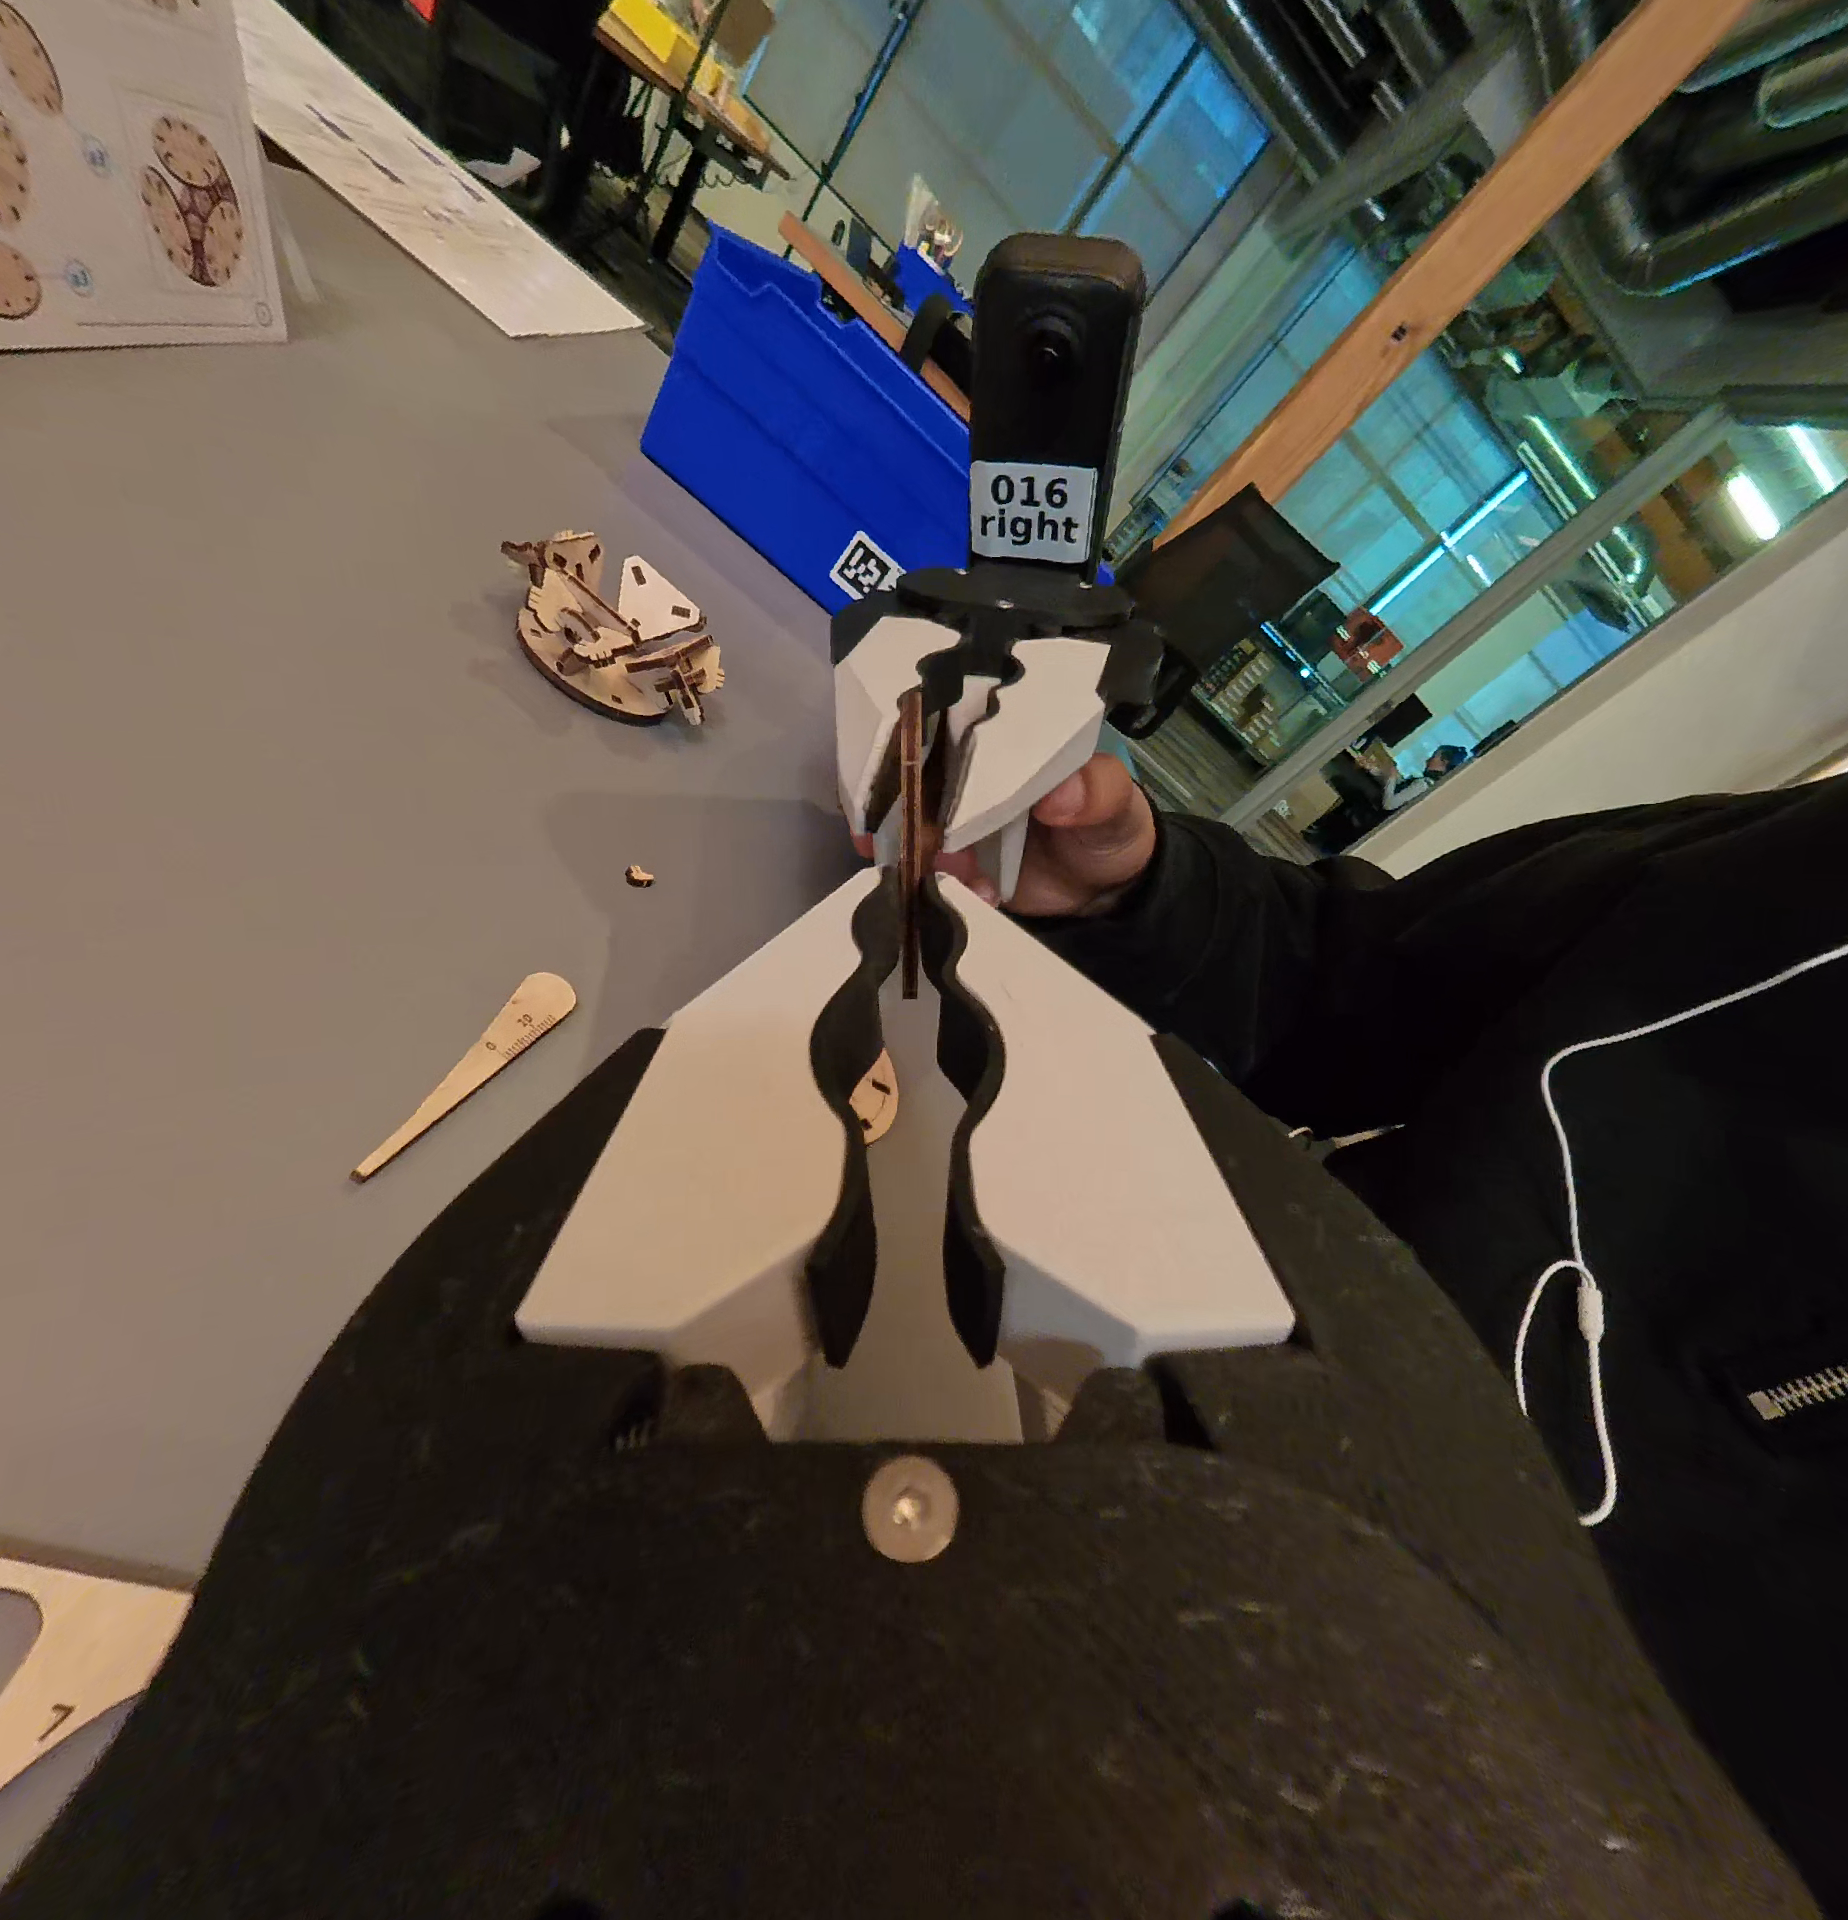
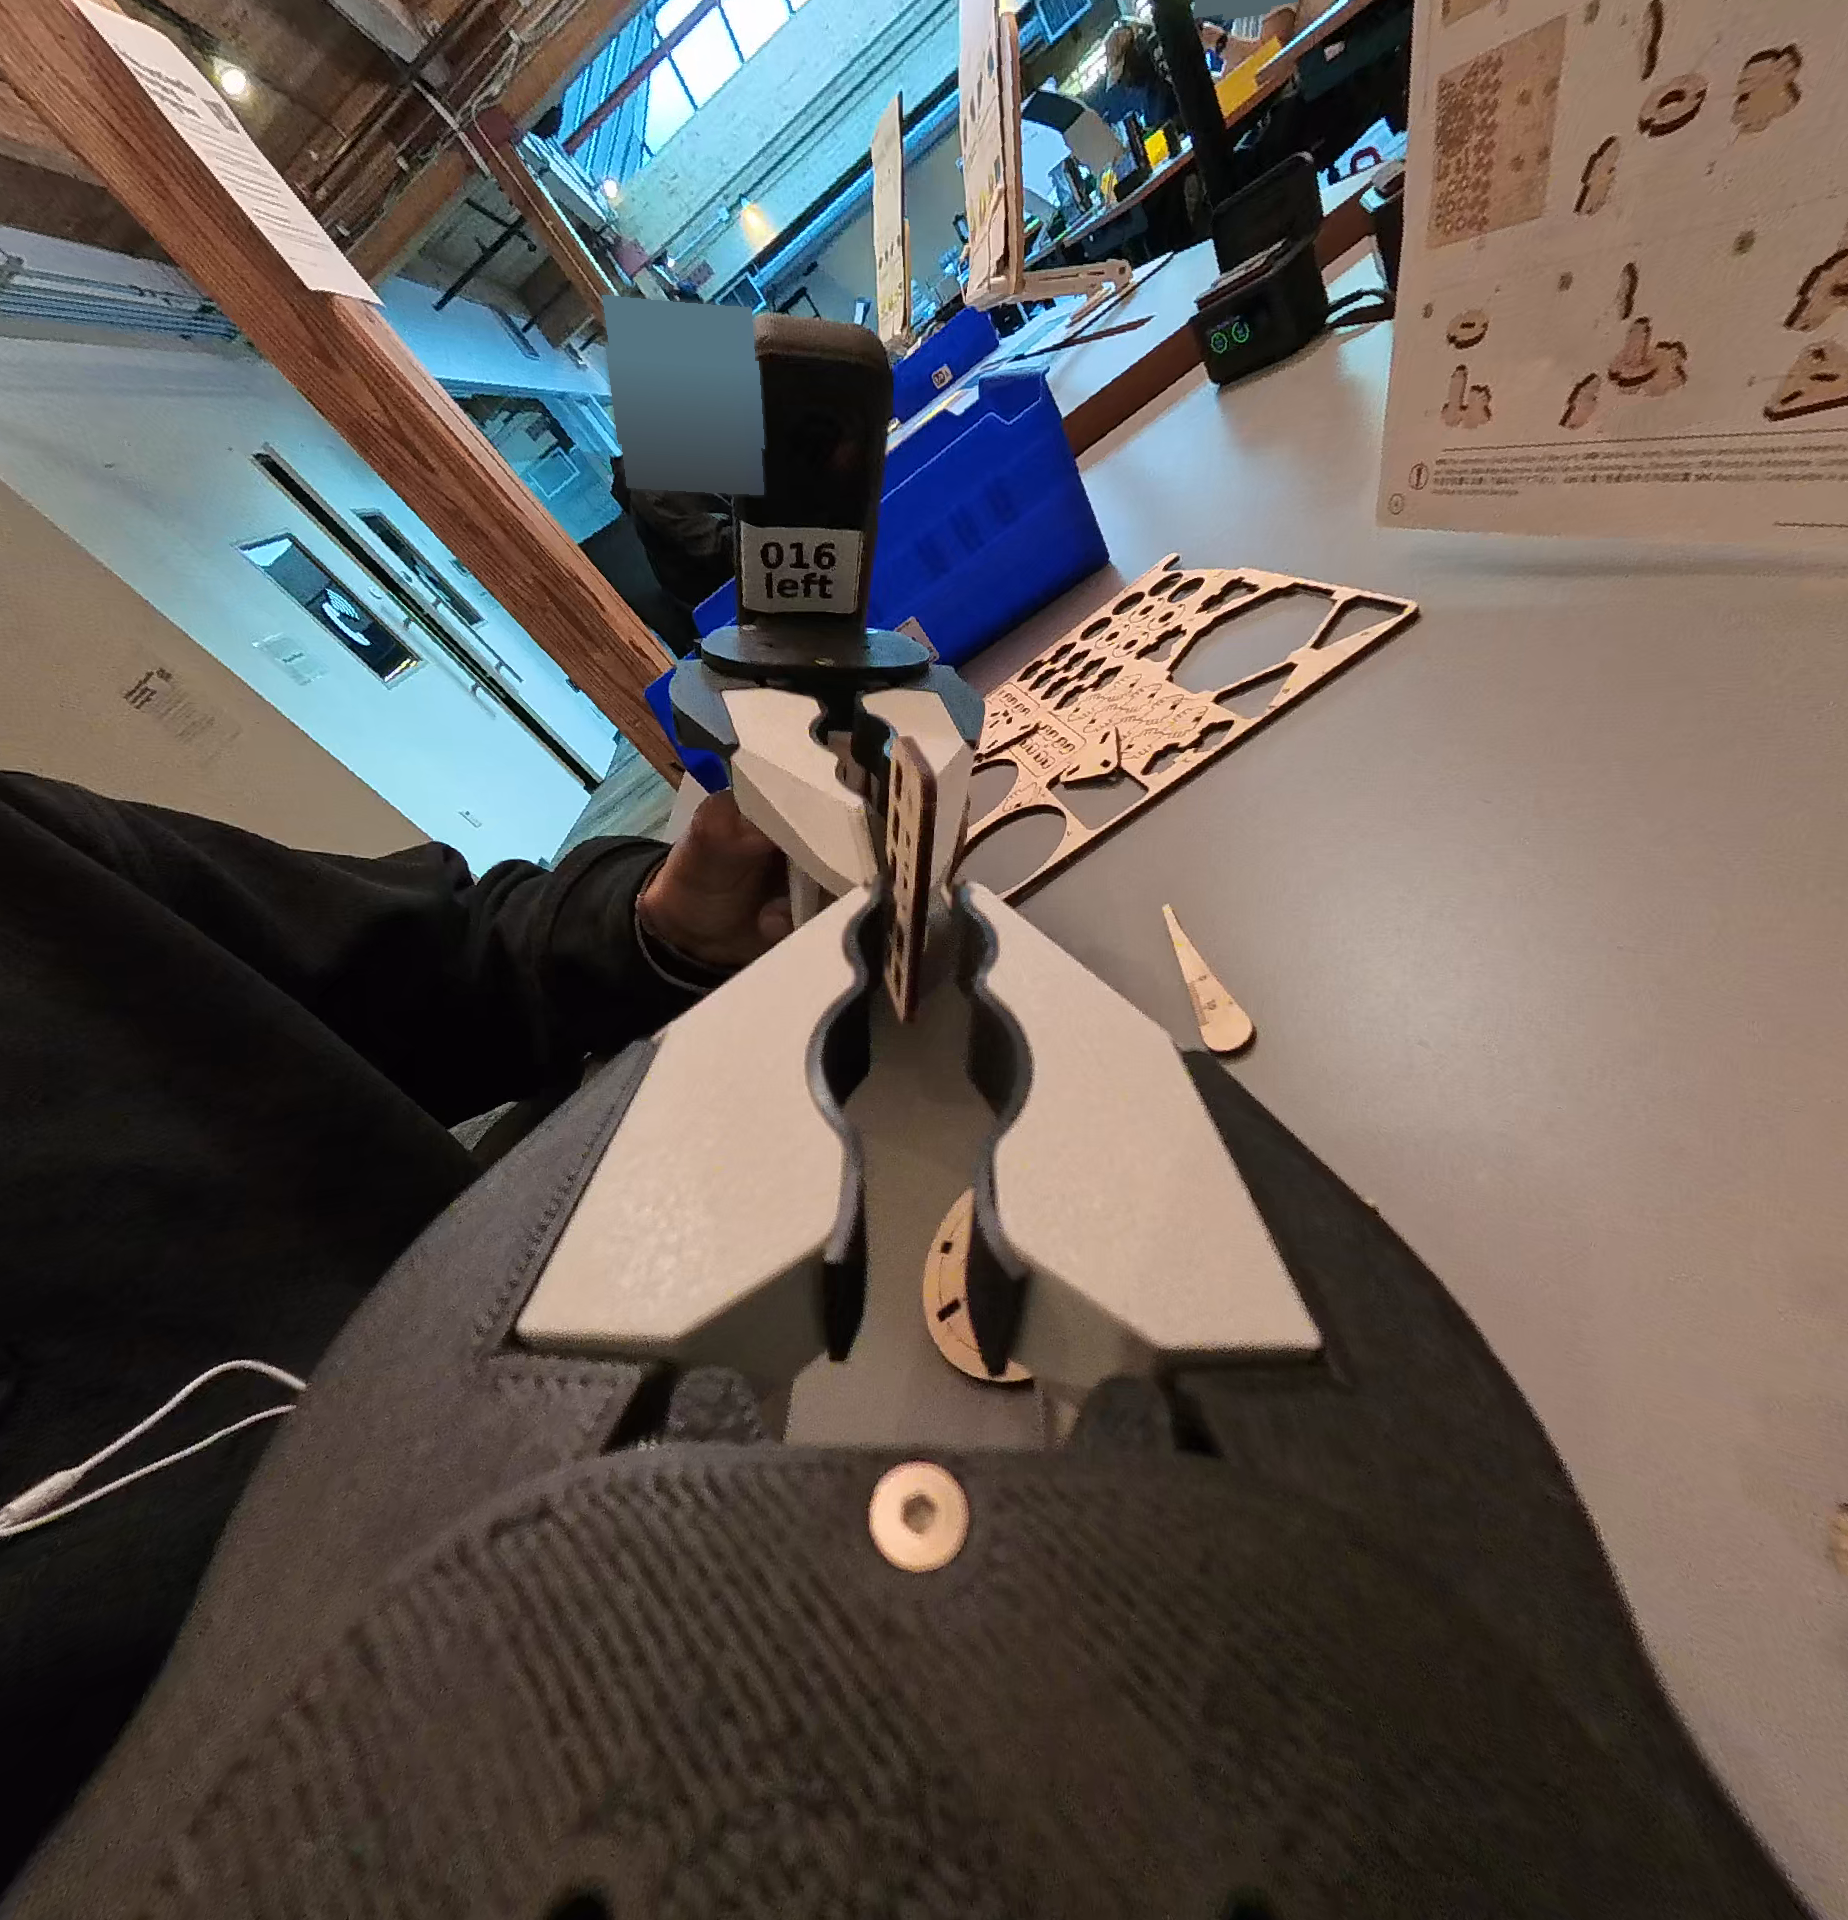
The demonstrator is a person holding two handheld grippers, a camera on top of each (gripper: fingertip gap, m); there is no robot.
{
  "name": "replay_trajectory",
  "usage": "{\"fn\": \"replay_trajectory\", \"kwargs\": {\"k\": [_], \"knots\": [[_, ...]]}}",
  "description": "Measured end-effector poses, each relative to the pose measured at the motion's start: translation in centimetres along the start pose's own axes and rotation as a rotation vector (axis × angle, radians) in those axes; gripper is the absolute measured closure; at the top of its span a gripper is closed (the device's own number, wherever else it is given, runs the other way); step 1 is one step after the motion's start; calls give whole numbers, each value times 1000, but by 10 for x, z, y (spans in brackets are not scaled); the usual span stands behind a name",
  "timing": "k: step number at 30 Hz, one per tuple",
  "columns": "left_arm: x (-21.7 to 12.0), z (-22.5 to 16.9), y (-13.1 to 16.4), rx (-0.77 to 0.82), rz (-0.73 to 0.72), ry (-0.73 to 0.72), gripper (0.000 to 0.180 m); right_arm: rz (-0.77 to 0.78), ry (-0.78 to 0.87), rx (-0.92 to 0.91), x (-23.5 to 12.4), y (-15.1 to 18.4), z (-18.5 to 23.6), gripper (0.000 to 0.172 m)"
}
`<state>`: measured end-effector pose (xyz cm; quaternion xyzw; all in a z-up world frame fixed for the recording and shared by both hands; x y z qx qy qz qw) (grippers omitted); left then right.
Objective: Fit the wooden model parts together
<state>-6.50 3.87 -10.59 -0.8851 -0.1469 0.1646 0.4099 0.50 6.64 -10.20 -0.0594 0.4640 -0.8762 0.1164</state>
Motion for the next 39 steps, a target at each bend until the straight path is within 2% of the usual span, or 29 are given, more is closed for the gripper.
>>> {"fn": "replay_trajectory", "kwargs": {"k": [5, 12, 18, 22, 26, 39], "knots": [[0, -1, 0, 6, 8, -3, 179, 3, -3, -11, 0, 0, 1, 169], [1, -4, 1, 27, 12, -15, 180, 11, -21, -10, 1, 1, 3, 170], [3, -10, -2, 165, -11, -138, 180, -6, -17, -19, -1, -1, 3, 168], [2, -10, -2, 142, -24, -140, 180, 2, 10, -71, 0, -1, 4, 168], [2, -13, -2, 203, -17, -176, 180, 3, -2, -70, 0, -2, 5, 168], [2, -15, -1, 247, 1, -184, 180, 16, 15, -100, -1, 0, 7, 169]]}}
Point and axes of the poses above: each gripper's, where its closed fingertips meet, x out along the fingers, y out of its underside, z = x × y across the jaws, the point moved 4 cm from there along -x, back along the fingers, and after that the axes turned 7 degrees about -y, right-handed, at the moved point
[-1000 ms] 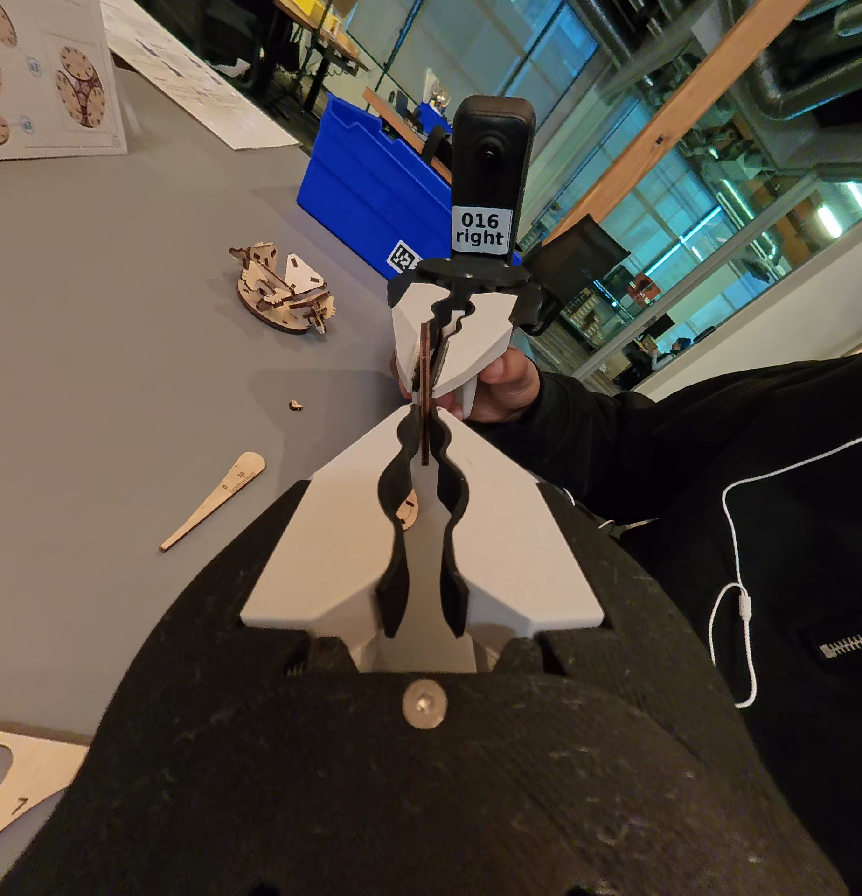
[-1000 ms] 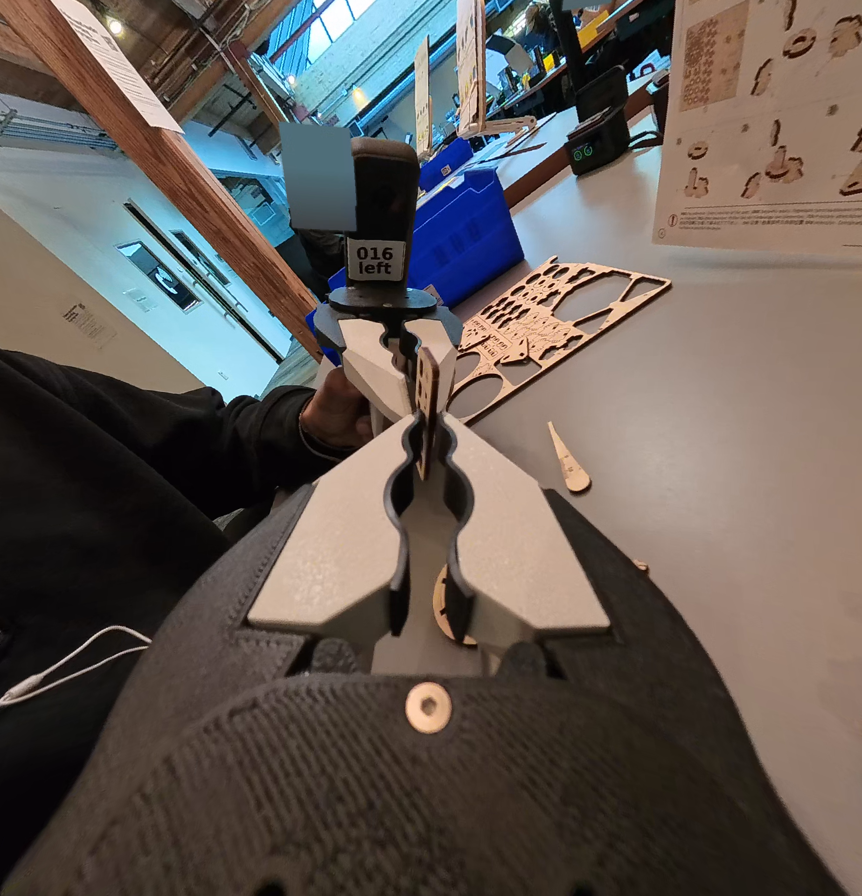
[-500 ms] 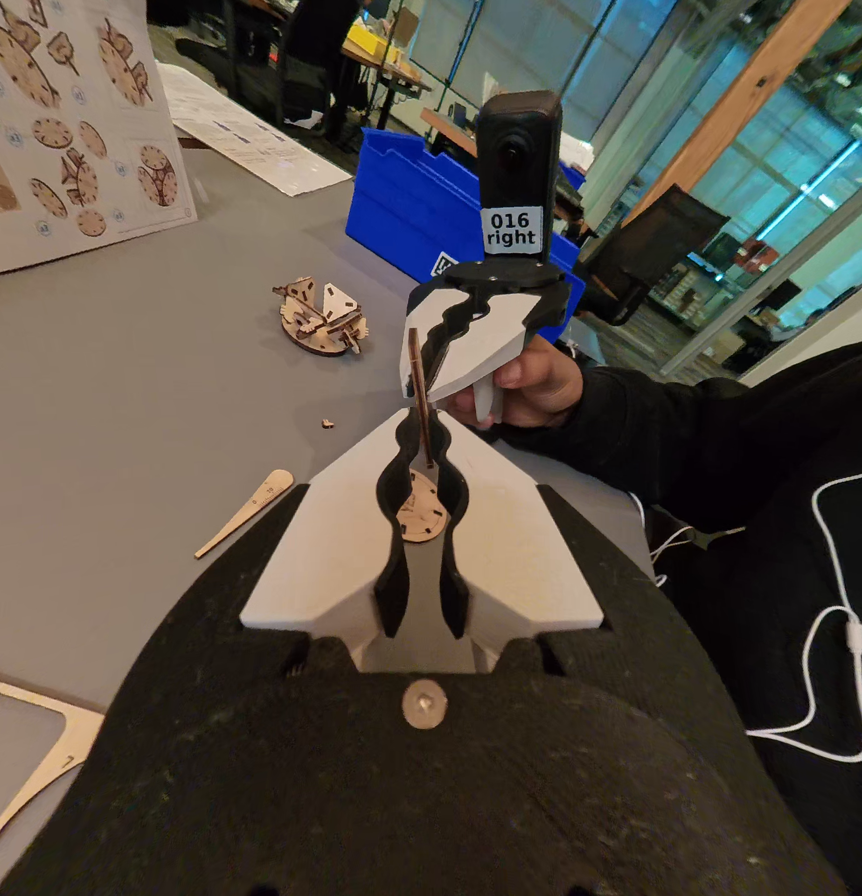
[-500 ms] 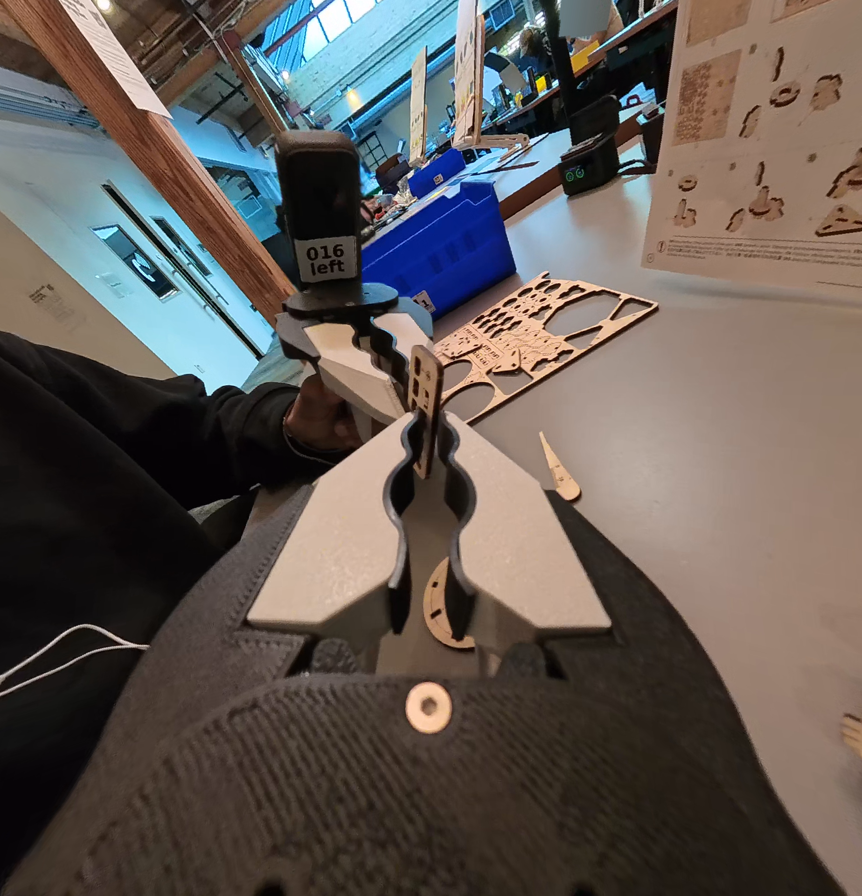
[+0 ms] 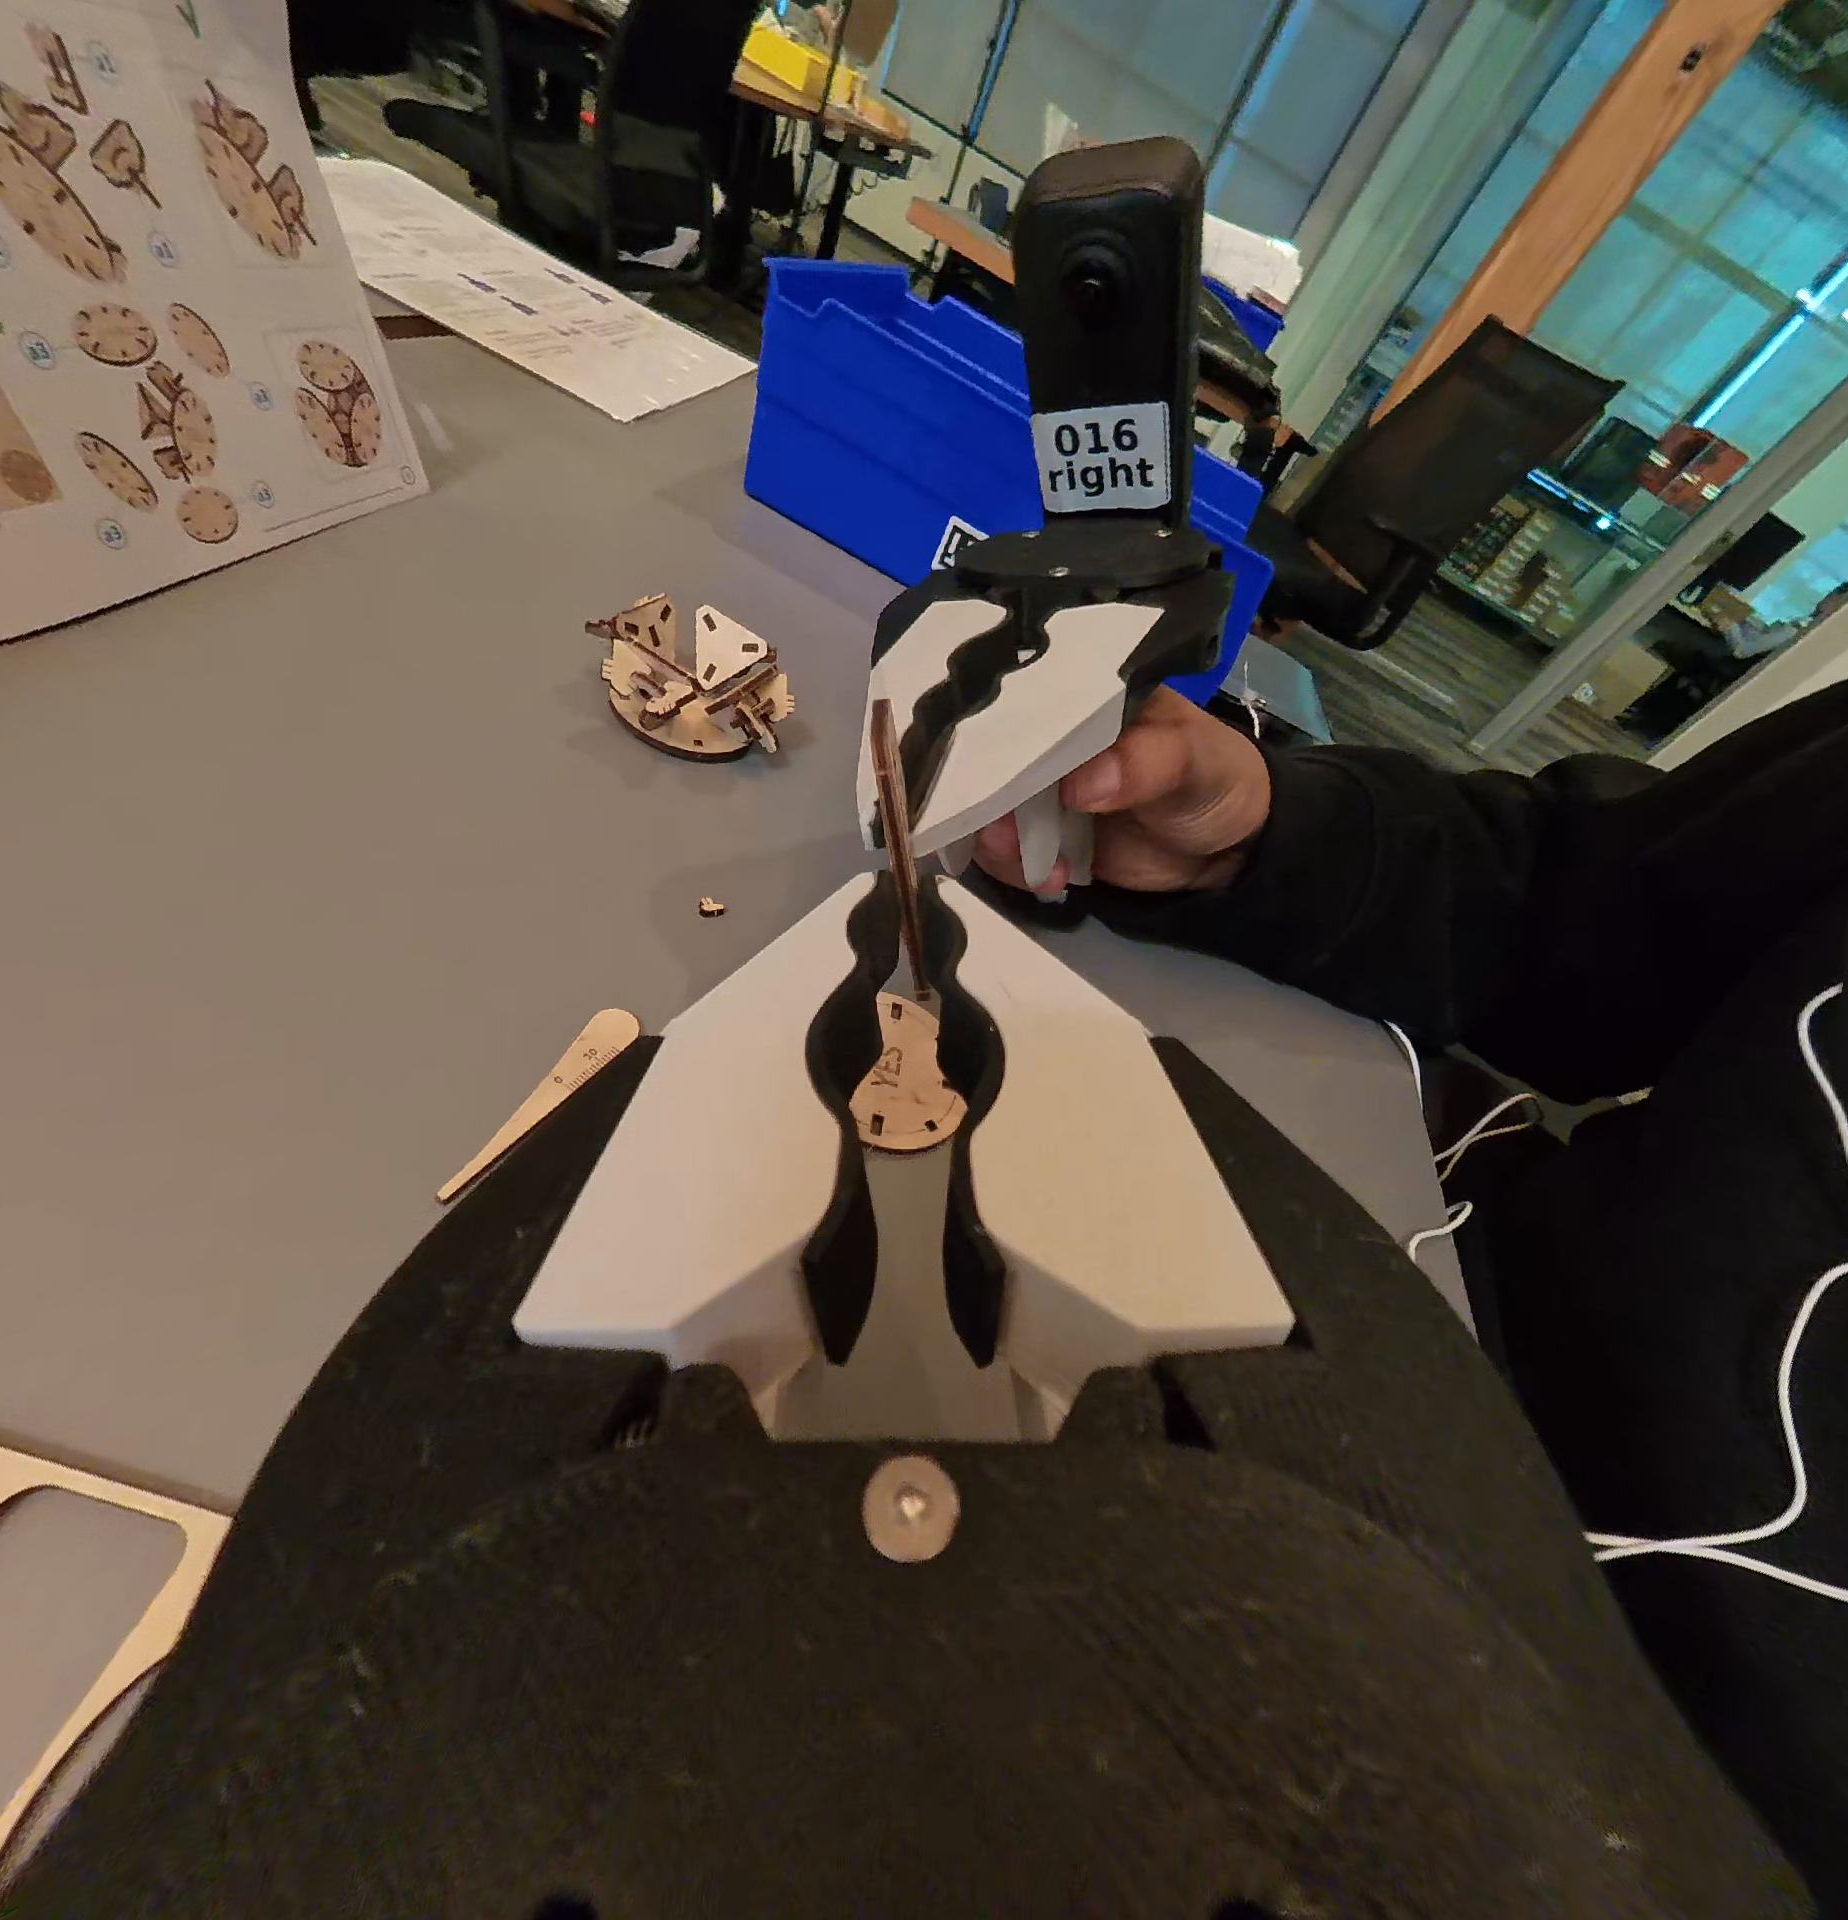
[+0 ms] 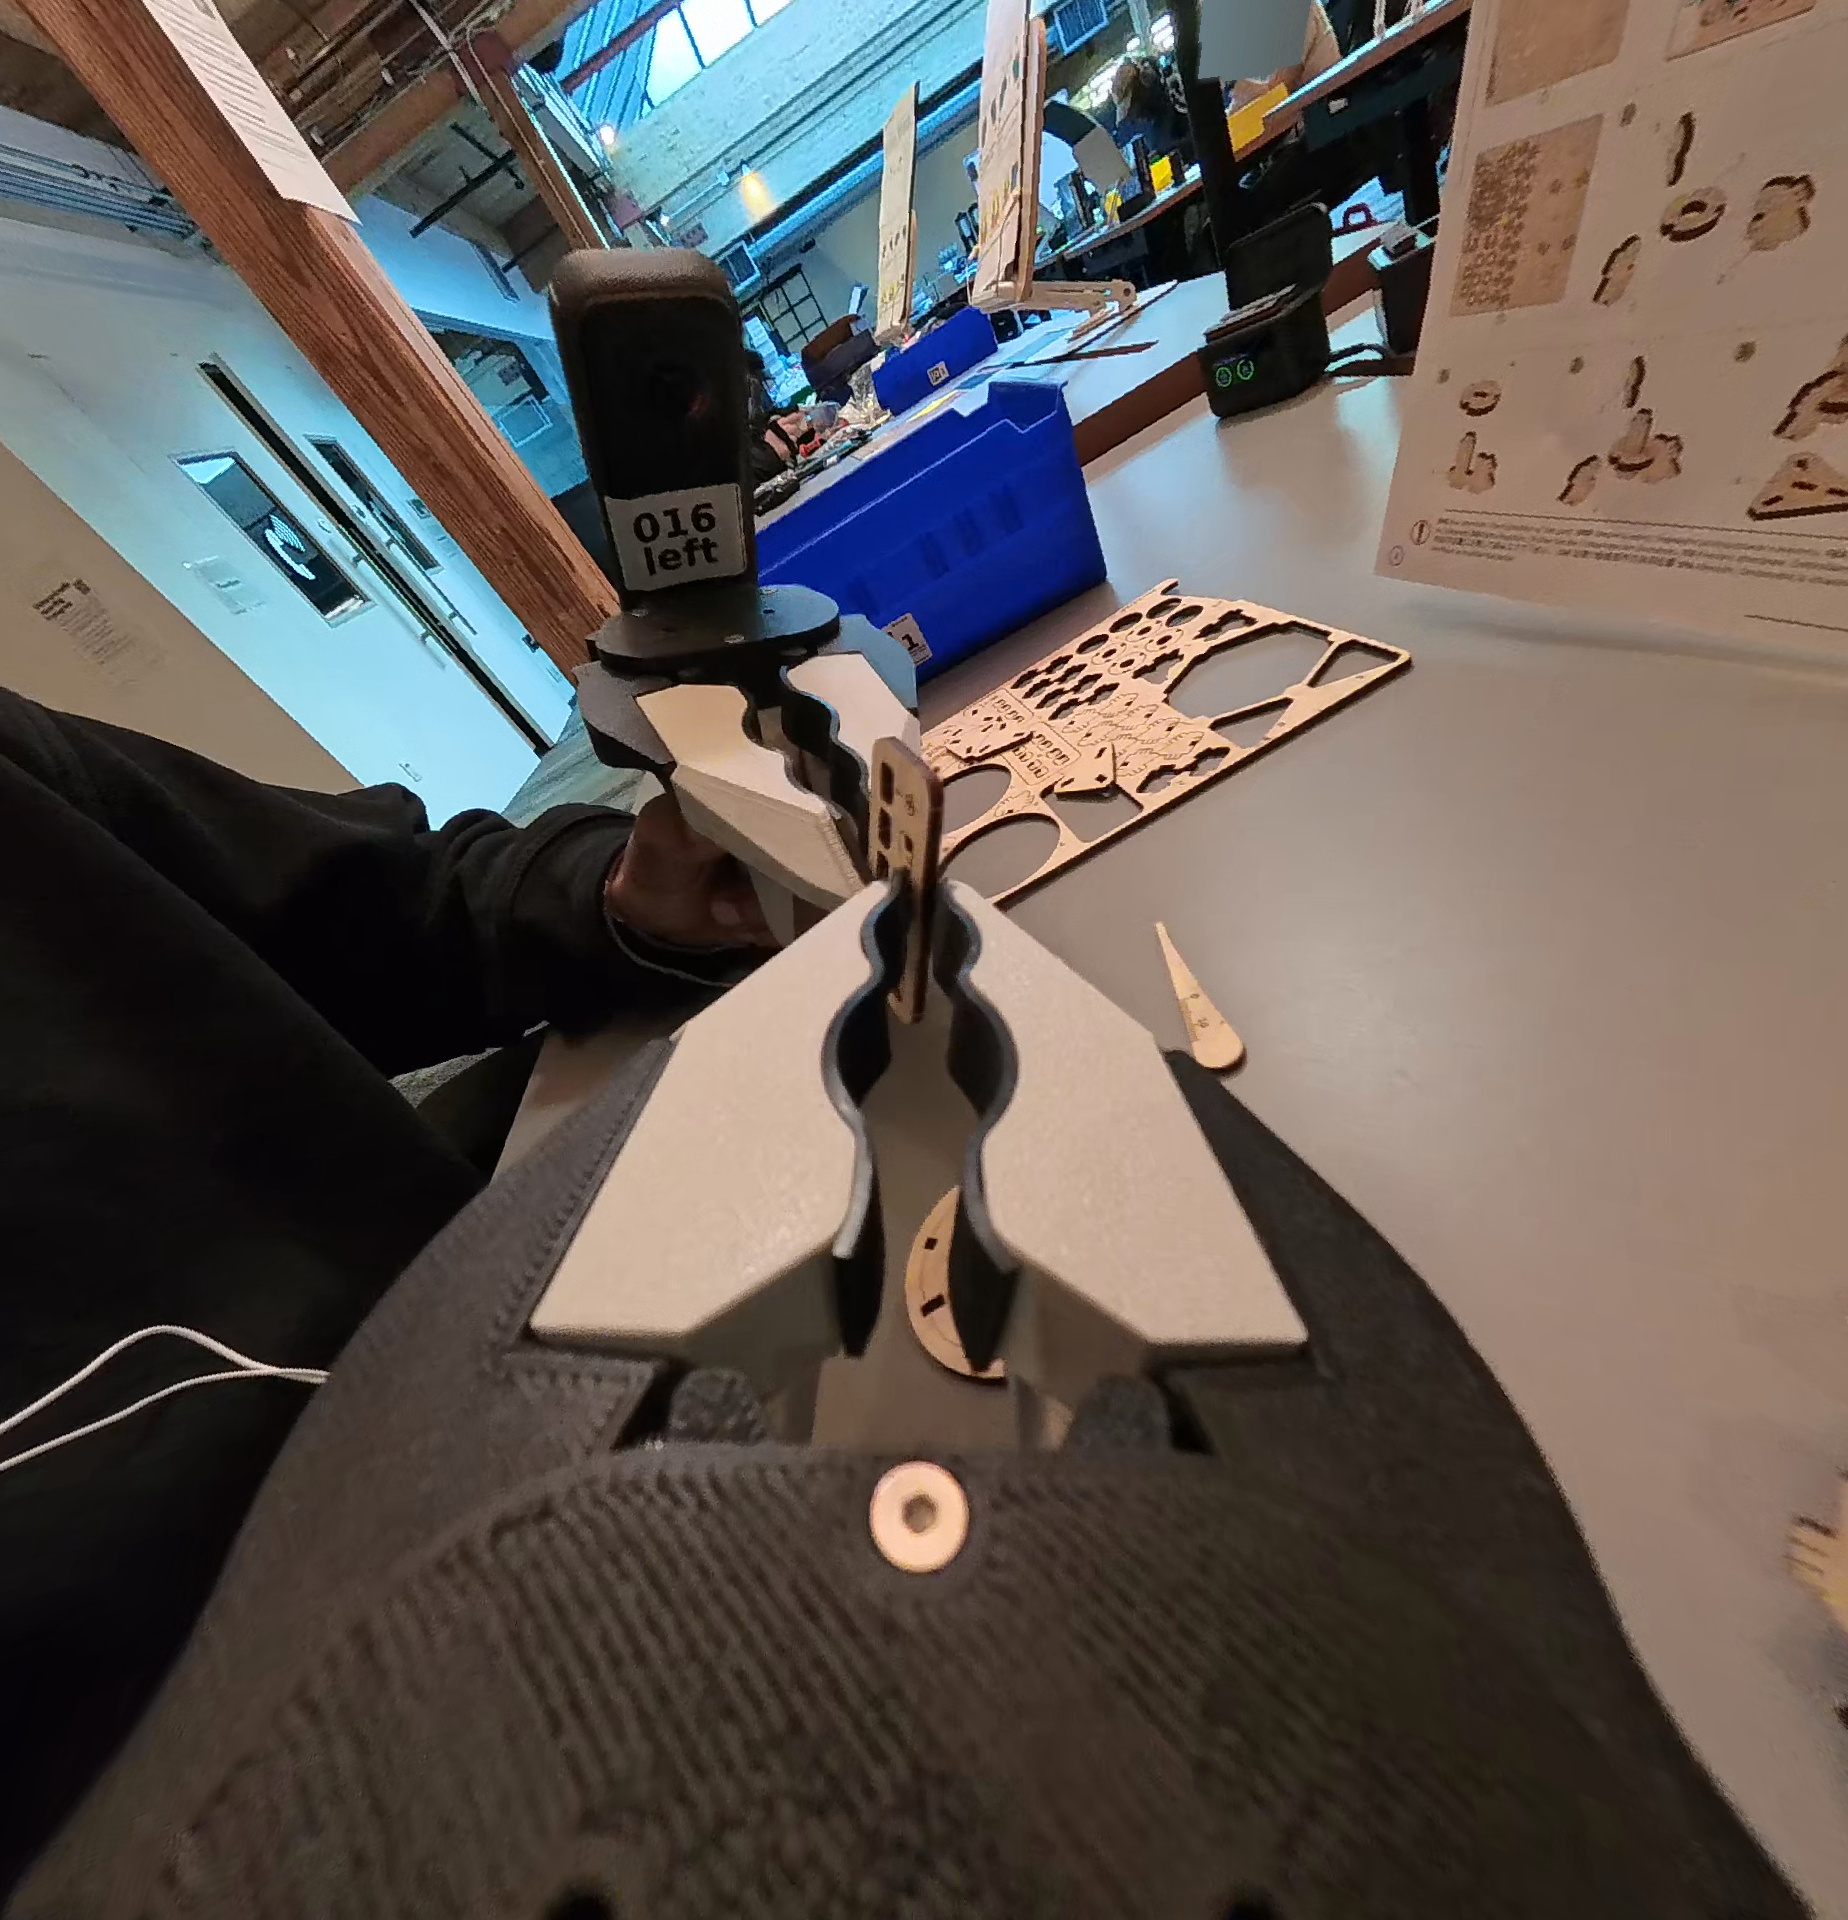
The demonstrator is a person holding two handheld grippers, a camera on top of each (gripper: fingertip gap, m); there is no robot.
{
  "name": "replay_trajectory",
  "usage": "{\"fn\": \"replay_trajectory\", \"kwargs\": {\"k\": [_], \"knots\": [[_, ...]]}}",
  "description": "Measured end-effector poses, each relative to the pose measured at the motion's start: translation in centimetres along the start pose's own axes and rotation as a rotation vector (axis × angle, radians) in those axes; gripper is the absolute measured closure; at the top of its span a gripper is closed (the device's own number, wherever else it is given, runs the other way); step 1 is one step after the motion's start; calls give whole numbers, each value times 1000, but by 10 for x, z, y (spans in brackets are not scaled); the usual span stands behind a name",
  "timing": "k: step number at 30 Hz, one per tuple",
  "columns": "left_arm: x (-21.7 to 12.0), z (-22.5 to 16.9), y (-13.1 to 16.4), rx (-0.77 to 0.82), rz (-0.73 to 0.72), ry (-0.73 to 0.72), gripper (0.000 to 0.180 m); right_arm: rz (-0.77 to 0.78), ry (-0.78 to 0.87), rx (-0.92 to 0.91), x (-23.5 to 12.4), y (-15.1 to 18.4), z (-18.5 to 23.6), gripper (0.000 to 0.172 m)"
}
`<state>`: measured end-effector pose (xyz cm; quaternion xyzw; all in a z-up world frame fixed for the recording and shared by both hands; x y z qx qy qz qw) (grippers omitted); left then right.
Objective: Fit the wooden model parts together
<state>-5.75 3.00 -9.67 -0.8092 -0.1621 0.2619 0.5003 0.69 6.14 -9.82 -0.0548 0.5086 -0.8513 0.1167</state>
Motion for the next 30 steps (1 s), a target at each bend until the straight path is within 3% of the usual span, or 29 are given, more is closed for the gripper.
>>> {"fn": "replay_trajectory", "kwargs": {"k": [9, 13, 17, 24, 30], "knots": [[1, 2, 0, 2, -2, -15, 179, -4, 11, 0, 0, -1, -2, 169], [1, 7, -3, -122, -18, 67, 180, -31, 11, 15, 0, -4, -5, 167], [-5, 14, -6, -221, -53, 127, 180, -52, 74, -12, -3, -7, -10, 148], [-12, 22, -10, -304, -91, 171, 180, -100, 53, 12, -11, -12, -12, 145], [-9, 19, -8, -207, -77, 146, 180, -74, 31, -38, -5, -11, -2, 146]]}}
Point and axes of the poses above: each gripper's, where its closed fingertips meet, x out along the fingers, y out of its underside, z = x × y across the jaws, the point moved 4 cm from there along -x, back along the fingers, and after that the axes turned 7 degrees about -y, right-handed, at the moved point
